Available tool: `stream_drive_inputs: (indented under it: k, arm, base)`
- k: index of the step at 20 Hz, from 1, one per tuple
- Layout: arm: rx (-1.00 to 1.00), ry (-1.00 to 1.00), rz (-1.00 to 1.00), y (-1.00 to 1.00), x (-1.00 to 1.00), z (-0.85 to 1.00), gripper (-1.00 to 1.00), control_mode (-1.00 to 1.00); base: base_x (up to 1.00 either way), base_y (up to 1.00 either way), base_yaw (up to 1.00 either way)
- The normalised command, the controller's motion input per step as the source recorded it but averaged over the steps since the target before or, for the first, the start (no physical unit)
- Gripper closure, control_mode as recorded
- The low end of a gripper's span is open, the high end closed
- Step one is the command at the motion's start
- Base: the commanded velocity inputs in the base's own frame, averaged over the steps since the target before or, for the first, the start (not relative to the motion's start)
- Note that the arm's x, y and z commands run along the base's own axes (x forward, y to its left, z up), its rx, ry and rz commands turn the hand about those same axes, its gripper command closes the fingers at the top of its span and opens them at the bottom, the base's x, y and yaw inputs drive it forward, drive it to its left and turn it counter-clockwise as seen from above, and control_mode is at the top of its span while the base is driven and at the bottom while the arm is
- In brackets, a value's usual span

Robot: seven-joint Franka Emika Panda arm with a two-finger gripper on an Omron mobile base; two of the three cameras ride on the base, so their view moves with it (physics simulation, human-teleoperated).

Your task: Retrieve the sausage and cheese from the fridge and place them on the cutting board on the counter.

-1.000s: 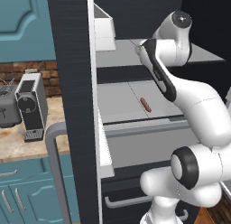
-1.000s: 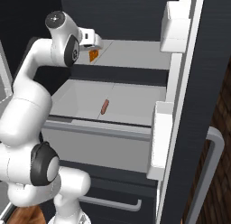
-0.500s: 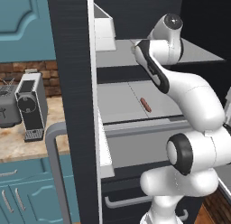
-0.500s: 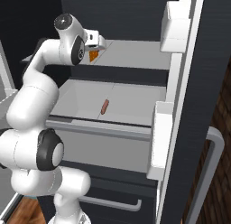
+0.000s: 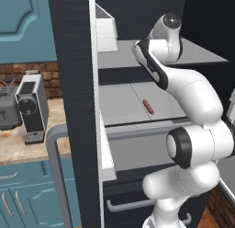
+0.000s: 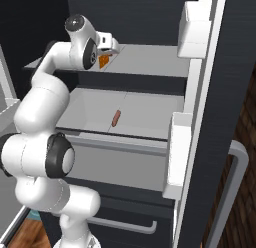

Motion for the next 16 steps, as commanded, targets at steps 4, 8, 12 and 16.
stream_drive_inputs:
  k: [4,8,12,16]
  arm:
    - [0.0,0.0,-0.02,0.0,0.01,-0.2,-1.0,-1.0]
    - [0.0,0.0,-0.03,0.0,0.0,-0.25,-1.0,-1.0]
    - [0.0,0.0,-0.03,0.0,0.02,-0.23,-1.0,-1.0]
    - [0.0,0.02,-0.02,0.02,0.17,-0.09,1.0,-1.0]
  base:
    - [0.0,0.0,0.0]
    - [0.0,0.0,0.0]
    - [0.0,0.0,0.0]
    - [0.0,0.0,0.0]
